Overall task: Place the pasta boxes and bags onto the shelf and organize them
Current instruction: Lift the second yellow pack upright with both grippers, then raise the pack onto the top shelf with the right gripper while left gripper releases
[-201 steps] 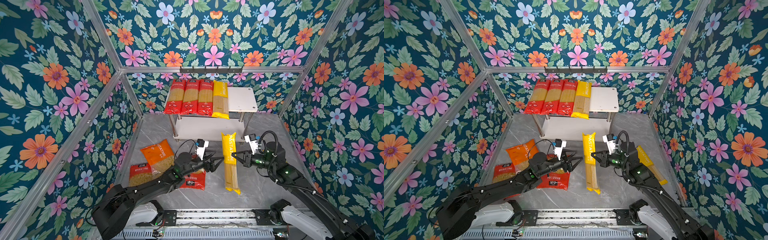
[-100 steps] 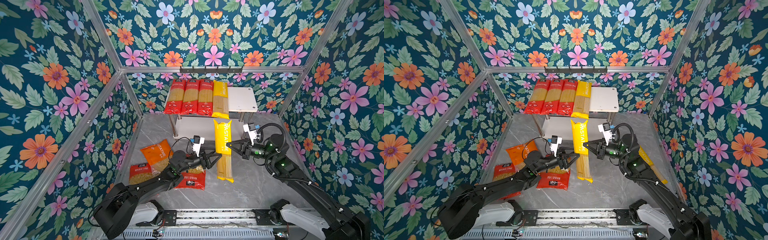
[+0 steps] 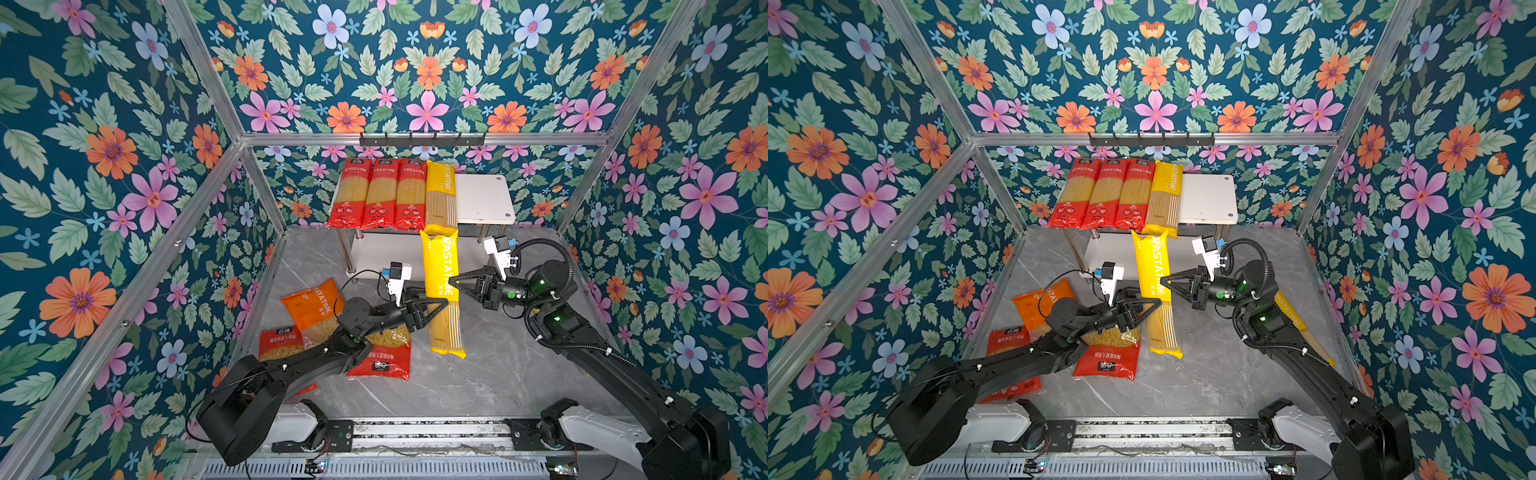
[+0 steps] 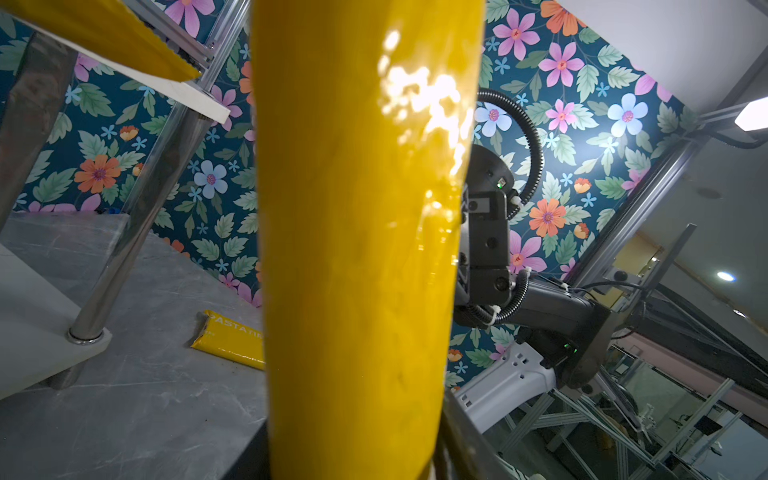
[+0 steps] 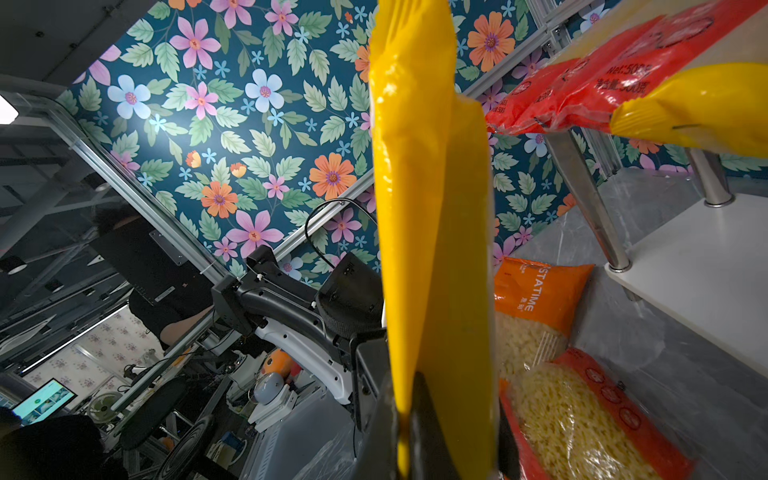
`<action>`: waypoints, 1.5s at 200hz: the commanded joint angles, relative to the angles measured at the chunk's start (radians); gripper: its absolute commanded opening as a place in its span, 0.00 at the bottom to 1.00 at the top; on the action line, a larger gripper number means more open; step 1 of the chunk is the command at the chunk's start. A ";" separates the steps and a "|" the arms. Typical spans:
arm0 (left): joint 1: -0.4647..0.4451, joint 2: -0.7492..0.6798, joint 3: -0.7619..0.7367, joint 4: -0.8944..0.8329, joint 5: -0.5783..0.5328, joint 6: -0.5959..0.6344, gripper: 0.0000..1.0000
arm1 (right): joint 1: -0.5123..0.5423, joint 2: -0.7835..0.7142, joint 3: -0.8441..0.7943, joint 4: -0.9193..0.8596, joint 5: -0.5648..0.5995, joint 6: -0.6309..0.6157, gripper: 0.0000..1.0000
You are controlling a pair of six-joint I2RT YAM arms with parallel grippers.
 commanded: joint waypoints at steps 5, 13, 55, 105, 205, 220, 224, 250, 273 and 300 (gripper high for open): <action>0.000 0.004 0.022 0.048 0.024 -0.013 0.34 | -0.004 -0.001 0.013 0.129 0.014 0.053 0.00; 0.000 0.005 0.031 0.036 0.024 -0.011 0.31 | -0.005 -0.005 0.010 0.108 0.019 0.047 0.00; 0.003 0.004 0.084 -0.069 -0.029 -0.001 0.19 | -0.013 -0.078 -0.050 -0.079 0.077 -0.040 0.35; 0.003 0.010 0.283 -0.346 -0.099 0.038 0.19 | -0.132 -0.202 -0.183 -0.307 0.075 -0.066 0.63; -0.004 0.231 0.617 -0.460 -0.108 -0.114 0.21 | -0.130 -0.264 -0.303 -0.094 0.119 0.074 0.49; -0.008 0.244 0.630 -0.465 -0.109 -0.122 0.21 | -0.130 -0.254 -0.308 -0.036 0.140 0.104 0.39; -0.009 0.247 0.632 -0.462 -0.109 -0.126 0.22 | -0.130 -0.252 -0.311 -0.018 0.149 0.114 0.37; -0.014 0.274 0.660 -0.471 -0.104 -0.146 0.24 | -0.129 -0.235 -0.314 0.063 0.182 0.166 0.22; -0.014 0.284 0.688 -0.495 -0.103 -0.139 0.31 | -0.131 -0.245 -0.303 0.064 0.228 0.173 0.13; -0.009 0.281 0.709 -0.507 -0.105 -0.116 0.48 | -0.136 -0.242 -0.243 0.015 0.266 0.172 0.06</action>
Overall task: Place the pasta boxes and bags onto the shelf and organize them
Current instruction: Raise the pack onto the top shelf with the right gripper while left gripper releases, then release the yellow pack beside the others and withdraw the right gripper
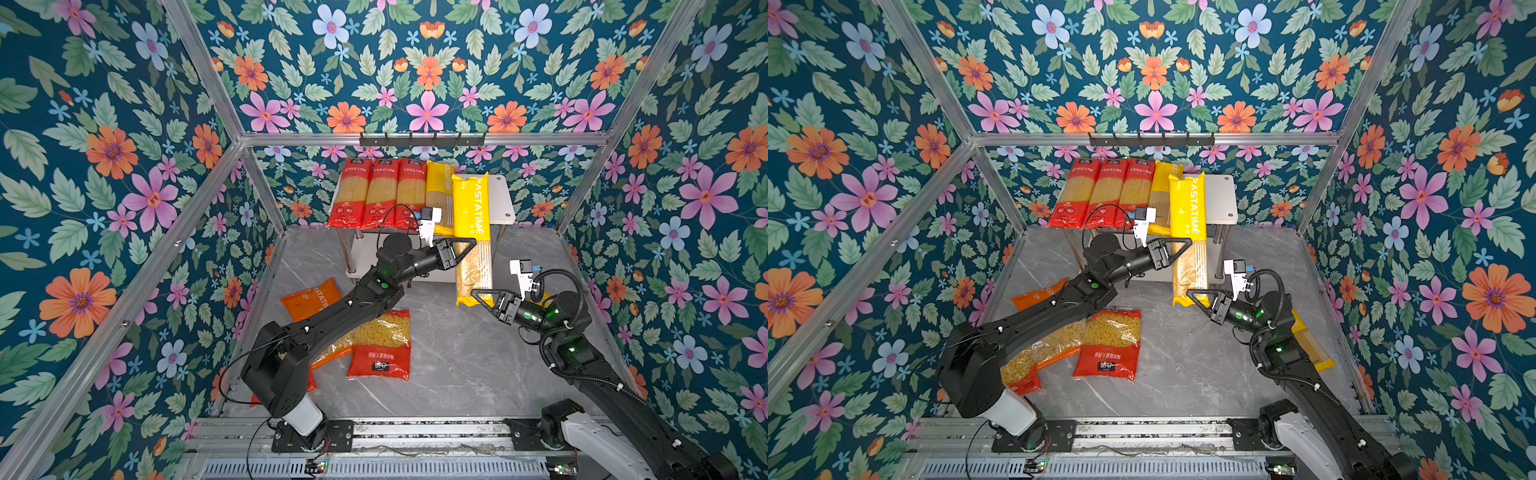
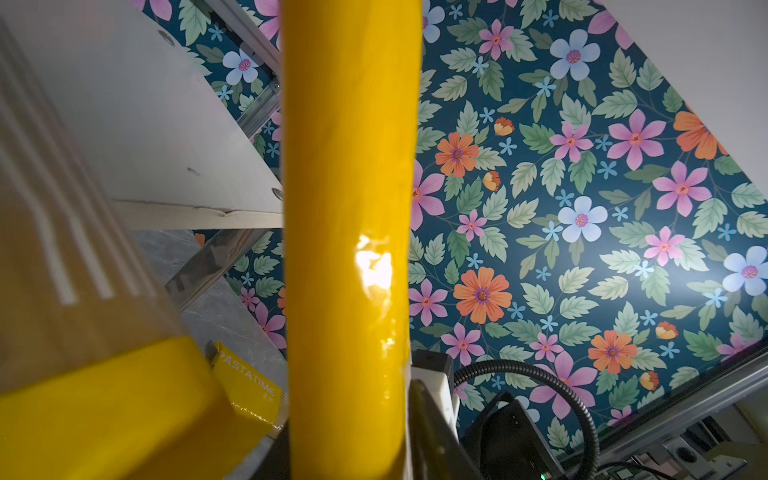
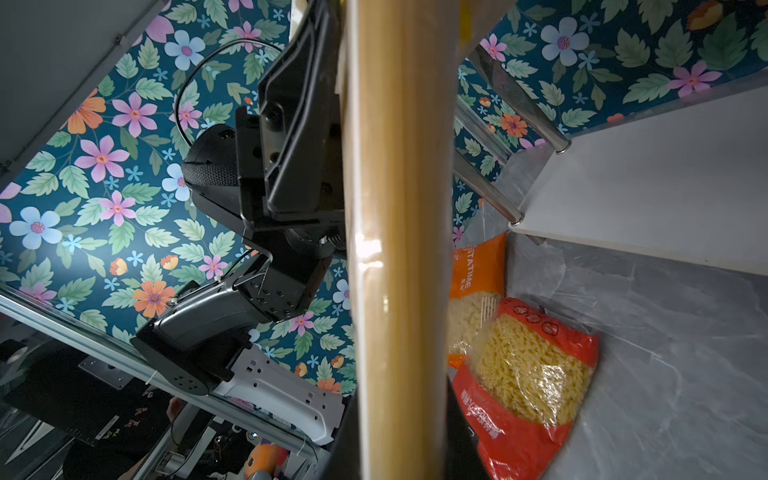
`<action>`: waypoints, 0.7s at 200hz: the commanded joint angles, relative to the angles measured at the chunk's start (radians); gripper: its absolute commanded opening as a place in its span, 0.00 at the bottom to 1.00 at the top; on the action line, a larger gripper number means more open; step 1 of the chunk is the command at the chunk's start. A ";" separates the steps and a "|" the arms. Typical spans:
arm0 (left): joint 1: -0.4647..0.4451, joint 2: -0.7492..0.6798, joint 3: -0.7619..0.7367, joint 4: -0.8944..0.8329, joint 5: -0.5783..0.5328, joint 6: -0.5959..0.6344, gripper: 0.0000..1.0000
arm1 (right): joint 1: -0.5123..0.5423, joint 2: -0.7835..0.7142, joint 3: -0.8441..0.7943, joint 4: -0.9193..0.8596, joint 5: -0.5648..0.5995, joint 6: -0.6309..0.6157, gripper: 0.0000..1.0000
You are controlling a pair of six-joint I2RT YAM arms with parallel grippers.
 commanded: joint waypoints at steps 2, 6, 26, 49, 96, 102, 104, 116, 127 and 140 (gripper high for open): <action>0.001 -0.010 0.019 0.063 0.028 0.016 0.49 | -0.007 0.005 0.058 0.061 0.099 0.015 0.05; 0.001 -0.014 0.017 0.061 0.029 0.022 0.52 | -0.011 0.010 0.075 0.042 0.101 0.014 0.04; 0.011 -0.052 -0.031 0.049 0.009 0.047 0.61 | -0.035 0.047 0.176 -0.069 0.098 0.017 0.00; 0.024 -0.128 -0.122 0.012 -0.031 0.092 0.64 | -0.073 0.105 0.320 -0.197 0.067 0.030 0.00; -0.002 -0.258 -0.319 -0.129 -0.224 0.233 0.64 | -0.130 0.307 0.634 -0.469 -0.017 0.039 0.00; -0.011 -0.263 -0.351 -0.109 -0.236 0.233 0.63 | -0.134 0.330 0.657 -0.480 -0.028 0.034 0.00; -0.015 -0.265 -0.364 -0.103 -0.242 0.234 0.63 | -0.134 0.337 0.665 -0.481 -0.031 0.034 0.00; -0.043 -0.268 -0.419 -0.081 -0.276 0.248 0.64 | -0.141 0.381 0.708 -0.502 -0.039 0.048 0.00; -0.070 -0.258 -0.457 -0.062 -0.296 0.249 0.64 | -0.146 0.424 0.751 -0.513 -0.066 0.075 0.00; -0.094 -0.239 -0.481 -0.042 -0.301 0.239 0.64 | -0.146 0.467 0.786 -0.510 -0.094 0.110 0.00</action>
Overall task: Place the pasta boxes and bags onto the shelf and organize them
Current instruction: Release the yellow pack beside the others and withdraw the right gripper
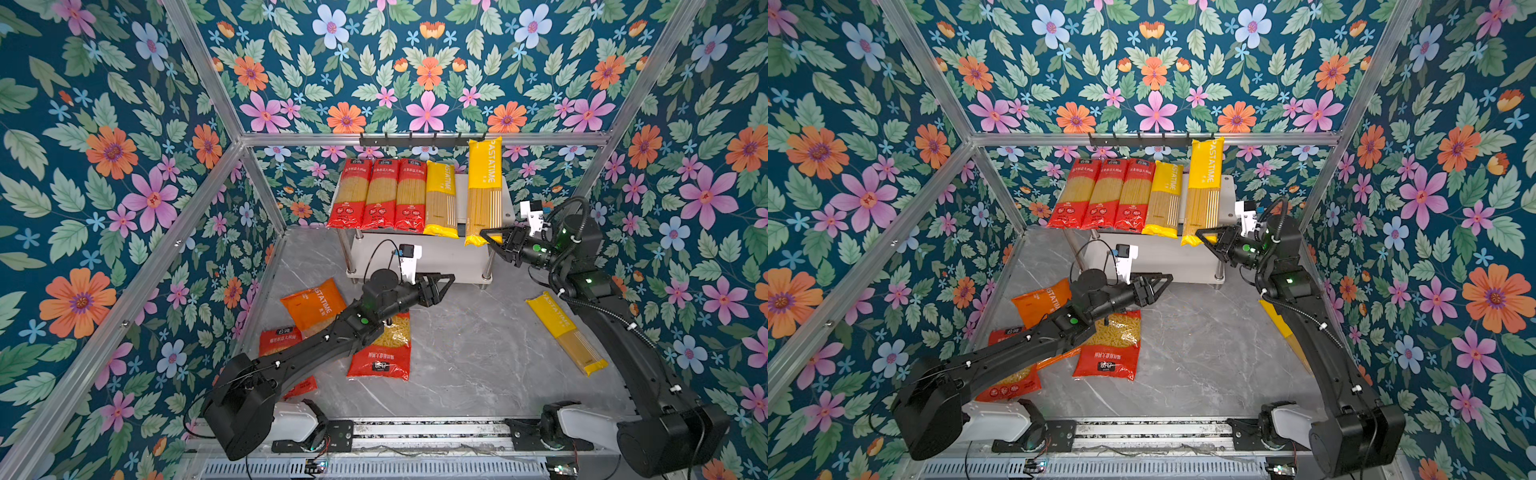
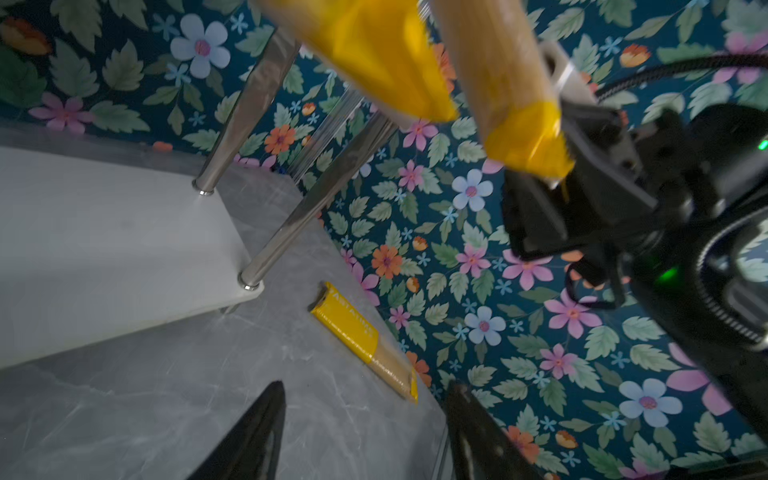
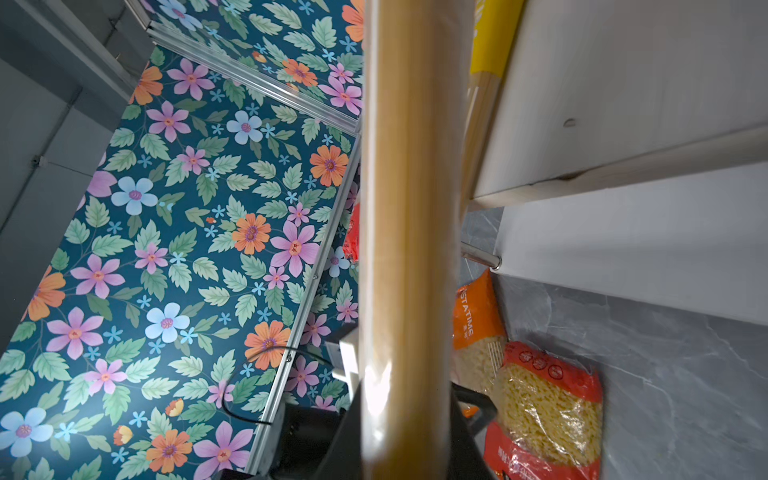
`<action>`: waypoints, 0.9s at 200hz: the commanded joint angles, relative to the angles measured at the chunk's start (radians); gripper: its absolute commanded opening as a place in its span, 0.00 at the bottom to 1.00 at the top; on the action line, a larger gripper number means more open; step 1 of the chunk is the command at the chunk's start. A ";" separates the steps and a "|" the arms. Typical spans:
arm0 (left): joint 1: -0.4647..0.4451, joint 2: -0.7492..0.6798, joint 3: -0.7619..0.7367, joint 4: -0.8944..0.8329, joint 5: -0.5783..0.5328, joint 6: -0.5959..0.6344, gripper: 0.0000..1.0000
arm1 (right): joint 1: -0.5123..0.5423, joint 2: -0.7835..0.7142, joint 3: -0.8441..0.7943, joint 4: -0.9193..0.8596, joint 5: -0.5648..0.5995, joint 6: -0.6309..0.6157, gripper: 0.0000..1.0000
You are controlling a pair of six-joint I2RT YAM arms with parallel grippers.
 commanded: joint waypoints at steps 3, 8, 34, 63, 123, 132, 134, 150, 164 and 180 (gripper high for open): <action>-0.037 0.023 -0.043 0.067 -0.060 0.022 0.64 | -0.002 0.059 0.063 0.067 -0.075 0.034 0.00; -0.044 0.030 -0.049 0.083 -0.055 0.015 0.64 | -0.002 0.072 0.065 0.081 -0.081 0.049 0.00; -0.061 0.073 -0.077 0.194 -0.029 -0.043 0.64 | -0.002 0.106 0.042 0.145 -0.058 0.090 0.00; -0.073 0.113 -0.045 0.202 -0.018 -0.047 0.64 | -0.006 0.125 0.022 0.213 -0.052 0.139 0.00; -0.108 0.201 -0.001 0.228 -0.010 -0.064 0.63 | -0.006 0.156 0.023 0.257 -0.041 0.180 0.00; -0.112 0.215 0.001 0.239 -0.004 -0.071 0.63 | -0.007 0.157 0.018 0.256 -0.039 0.181 0.00; -0.113 0.219 0.003 0.241 -0.003 -0.073 0.63 | -0.007 0.157 0.015 0.258 -0.039 0.183 0.00; -0.119 0.243 0.016 0.249 0.012 -0.081 0.63 | -0.007 0.149 -0.016 0.295 -0.045 0.202 0.14; -0.124 0.254 0.027 0.249 0.018 -0.077 0.63 | -0.007 0.127 -0.026 0.295 -0.049 0.191 0.31; -0.125 0.263 0.039 0.249 0.023 -0.072 0.63 | -0.007 0.096 -0.024 0.252 -0.047 0.141 0.44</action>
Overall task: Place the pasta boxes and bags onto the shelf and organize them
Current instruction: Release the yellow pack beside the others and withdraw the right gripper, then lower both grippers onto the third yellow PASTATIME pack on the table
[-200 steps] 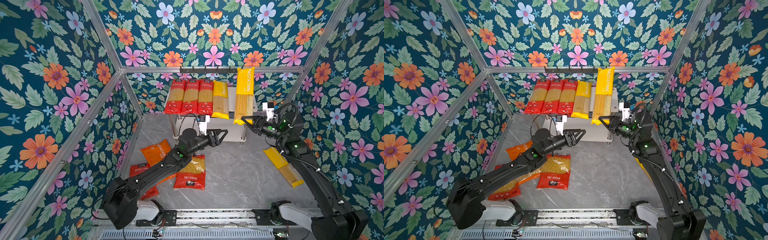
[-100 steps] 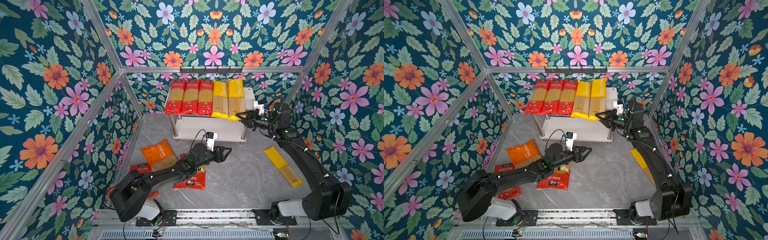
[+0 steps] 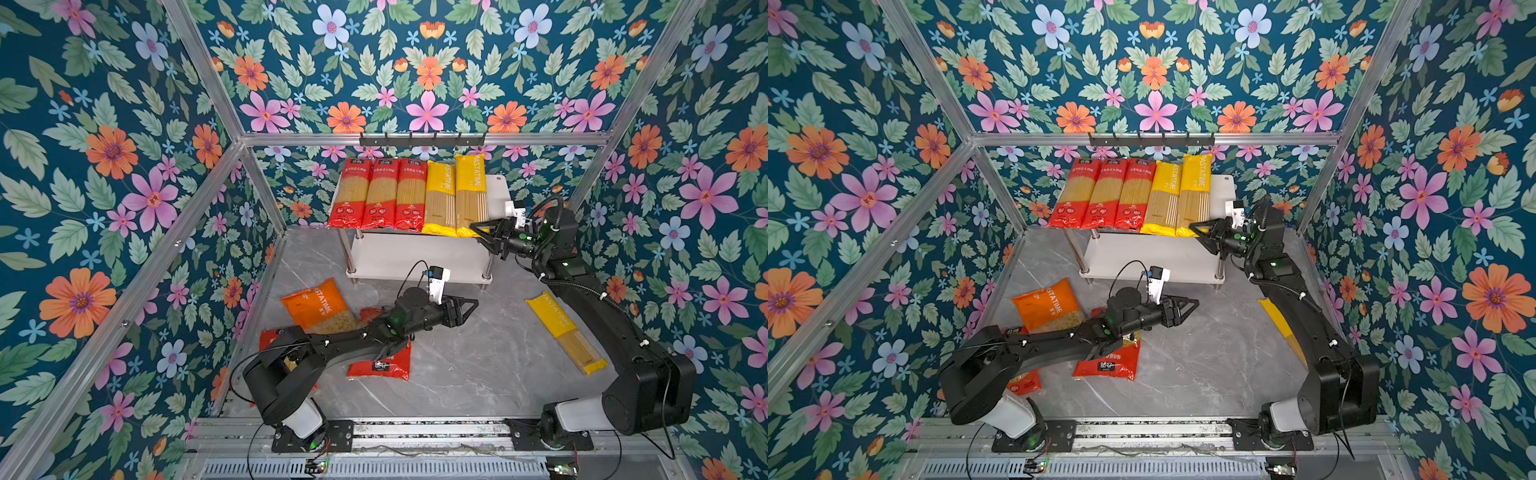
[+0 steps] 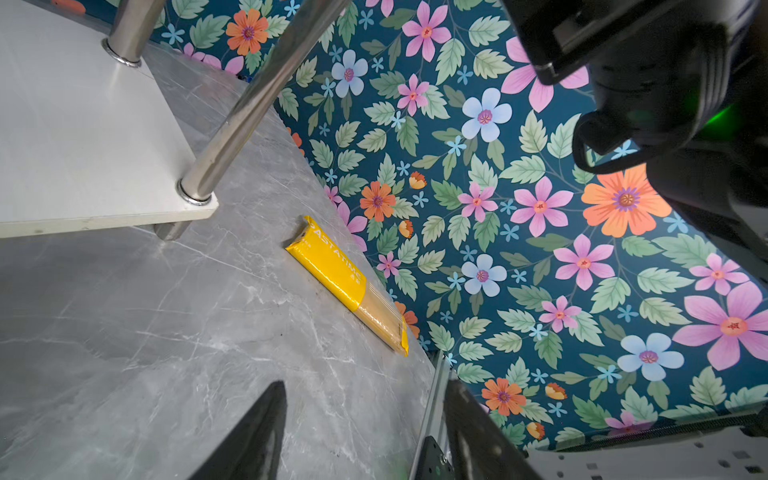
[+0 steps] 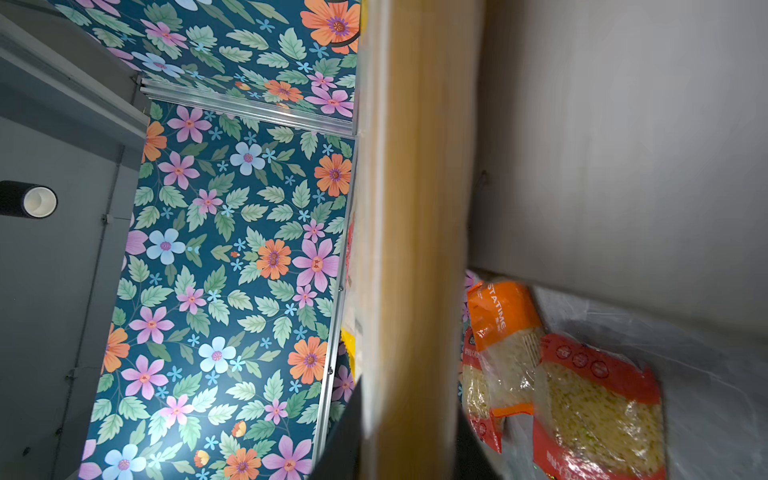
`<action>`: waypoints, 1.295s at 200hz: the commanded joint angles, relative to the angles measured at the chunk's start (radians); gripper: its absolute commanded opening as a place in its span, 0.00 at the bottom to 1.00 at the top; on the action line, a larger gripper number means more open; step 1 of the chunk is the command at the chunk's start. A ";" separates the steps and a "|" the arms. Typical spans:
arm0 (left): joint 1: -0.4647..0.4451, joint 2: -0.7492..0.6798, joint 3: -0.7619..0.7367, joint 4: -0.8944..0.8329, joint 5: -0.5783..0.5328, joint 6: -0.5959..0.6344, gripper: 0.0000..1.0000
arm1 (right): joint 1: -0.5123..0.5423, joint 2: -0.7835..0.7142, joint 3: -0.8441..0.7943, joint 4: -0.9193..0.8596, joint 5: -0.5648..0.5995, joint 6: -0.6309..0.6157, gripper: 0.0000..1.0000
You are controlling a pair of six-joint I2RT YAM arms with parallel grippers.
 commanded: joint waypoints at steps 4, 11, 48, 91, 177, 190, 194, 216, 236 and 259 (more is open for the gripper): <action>-0.003 0.010 0.021 0.044 0.021 0.007 0.63 | 0.000 -0.048 0.004 0.032 0.007 -0.066 0.46; -0.003 0.011 0.027 0.041 0.023 0.014 0.63 | -0.003 -0.060 0.005 0.003 0.008 -0.085 0.49; -0.010 0.007 0.026 0.041 0.017 0.043 0.63 | -0.030 -0.148 -0.070 -0.055 -0.029 -0.121 0.57; -0.031 -0.002 0.028 -0.033 -0.060 0.140 0.63 | -0.110 -0.362 -0.286 -0.278 -0.015 -0.277 0.60; -0.117 0.120 0.008 0.036 -0.210 0.306 0.64 | -0.450 -0.301 -0.486 -0.584 0.432 -0.466 0.60; -0.117 0.122 -0.029 0.095 -0.225 0.319 0.65 | -0.456 -0.261 -0.471 -0.590 0.588 -0.470 0.60; -0.117 0.122 -0.039 0.110 -0.227 0.325 0.65 | -0.457 -0.247 -0.466 -0.591 0.628 -0.472 0.61; -0.115 0.122 -0.063 0.135 -0.246 0.378 0.66 | -0.480 -0.172 -0.432 -0.587 0.793 -0.501 0.61; -0.113 0.126 -0.074 0.136 -0.260 0.409 0.67 | -0.524 -0.107 -0.421 -0.565 0.889 -0.529 0.62; -0.100 0.127 -0.098 0.175 -0.264 0.398 0.67 | -0.626 -0.028 -0.427 -0.513 0.829 -0.522 0.62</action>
